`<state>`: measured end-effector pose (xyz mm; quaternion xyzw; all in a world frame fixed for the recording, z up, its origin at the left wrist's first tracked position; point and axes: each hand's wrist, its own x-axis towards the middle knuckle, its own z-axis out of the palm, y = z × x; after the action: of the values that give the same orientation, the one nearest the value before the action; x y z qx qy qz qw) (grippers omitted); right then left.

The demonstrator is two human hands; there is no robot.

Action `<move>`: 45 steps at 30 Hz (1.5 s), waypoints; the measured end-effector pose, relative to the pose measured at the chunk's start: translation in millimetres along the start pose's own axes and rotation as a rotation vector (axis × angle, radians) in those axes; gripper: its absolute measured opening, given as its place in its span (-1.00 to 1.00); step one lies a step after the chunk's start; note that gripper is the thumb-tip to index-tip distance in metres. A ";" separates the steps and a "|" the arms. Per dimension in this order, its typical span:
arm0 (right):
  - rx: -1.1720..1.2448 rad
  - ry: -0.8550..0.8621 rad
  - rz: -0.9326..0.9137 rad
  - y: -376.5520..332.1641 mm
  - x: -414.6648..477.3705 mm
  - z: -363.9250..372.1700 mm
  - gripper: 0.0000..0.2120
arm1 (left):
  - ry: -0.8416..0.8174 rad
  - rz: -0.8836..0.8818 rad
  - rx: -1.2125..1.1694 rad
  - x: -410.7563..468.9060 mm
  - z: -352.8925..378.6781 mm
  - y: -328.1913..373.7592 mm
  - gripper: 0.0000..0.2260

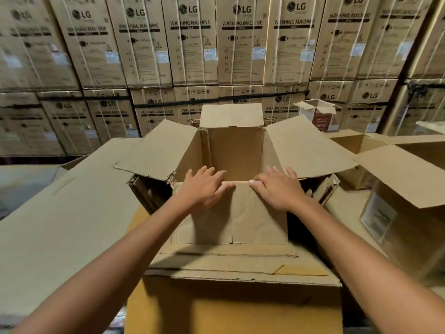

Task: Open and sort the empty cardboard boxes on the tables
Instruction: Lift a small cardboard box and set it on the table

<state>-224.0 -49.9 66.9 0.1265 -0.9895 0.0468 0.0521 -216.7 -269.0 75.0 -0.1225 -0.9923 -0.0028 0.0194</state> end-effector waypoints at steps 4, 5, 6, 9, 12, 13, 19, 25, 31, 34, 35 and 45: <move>-0.005 -0.022 0.020 -2.6 -21.8 -4.1 -0.40 | -0.023 -0.022 -0.006 -12.8 -1.9 4.5 -0.38; 0.032 -0.010 0.021 -4.5 -32.5 -5.3 -0.39 | -0.018 -0.015 -0.022 -20.6 -2.8 6.6 -0.37; 0.089 0.004 0.029 -7.1 -45.3 -7.7 -0.37 | -0.009 -0.003 -0.039 -29.8 -4.1 8.9 -0.36; 0.252 0.050 0.048 -13.1 -87.0 -13.5 -0.31 | 0.048 0.040 -0.086 -62.4 -9.3 16.7 -0.35; 0.375 0.136 0.106 -23.4 -137.6 -21.8 -0.35 | 0.085 0.105 -0.142 -105.3 -12.6 28.6 -0.33; 0.411 0.177 0.138 -28.4 -156.2 -22.6 -0.36 | 0.109 0.131 -0.171 -120.5 -11.0 33.3 -0.32; 0.645 0.490 0.256 -51.8 -280.8 6.9 -0.46 | 0.288 0.307 -0.433 -211.6 19.1 71.7 -0.37; 0.737 0.578 0.448 -54.6 -407.2 60.4 -0.42 | 0.266 0.400 -0.660 -290.9 94.6 127.0 -0.39; 0.728 0.597 0.657 -29.8 -521.8 97.9 -0.36 | 0.105 0.461 -0.734 -343.9 146.3 204.1 -0.44; 0.692 0.617 0.717 -10.4 -576.6 112.4 -0.39 | 0.114 0.499 -0.849 -368.2 155.2 249.7 -0.48; 0.682 0.625 0.737 -3.5 -594.6 117.1 -0.39 | 0.121 0.512 -0.864 -376.6 158.9 266.0 -0.49; 0.614 0.602 0.879 90.3 -757.1 139.9 -0.31 | 0.032 0.574 -0.867 -454.1 218.9 427.3 -0.51</move>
<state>468.9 208.2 -165.8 -0.3027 -0.8323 0.3804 0.2664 319.0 37.4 -161.1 -0.3864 -0.8260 -0.4100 -0.0180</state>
